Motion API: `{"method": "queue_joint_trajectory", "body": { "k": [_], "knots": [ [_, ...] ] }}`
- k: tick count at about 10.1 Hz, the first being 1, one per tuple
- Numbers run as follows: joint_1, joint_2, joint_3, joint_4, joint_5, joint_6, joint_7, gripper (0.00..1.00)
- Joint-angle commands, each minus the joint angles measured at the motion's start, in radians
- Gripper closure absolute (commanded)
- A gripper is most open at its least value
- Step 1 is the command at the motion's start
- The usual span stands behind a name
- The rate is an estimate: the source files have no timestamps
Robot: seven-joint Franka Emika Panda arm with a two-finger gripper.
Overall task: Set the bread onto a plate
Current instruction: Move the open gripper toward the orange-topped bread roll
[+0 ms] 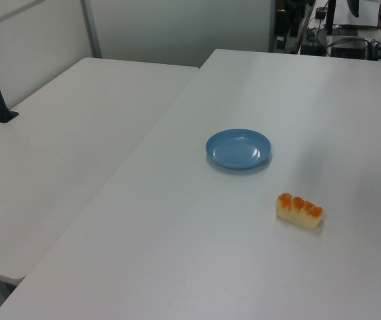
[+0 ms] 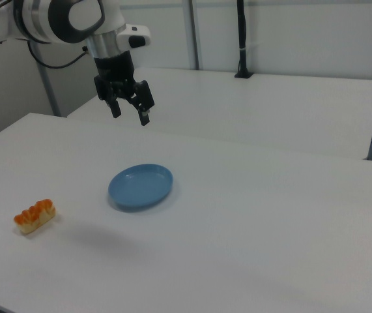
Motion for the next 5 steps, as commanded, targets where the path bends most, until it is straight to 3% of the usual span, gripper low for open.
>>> {"method": "queue_joint_trajectory", "body": {
  "k": [1,5],
  "knots": [
    [0.014,-0.016,-0.025,-0.008,0.055,-0.018,-0.028,0.00],
    [0.012,-0.014,-0.025,-0.008,0.055,-0.017,-0.042,0.00]
  ]
}}
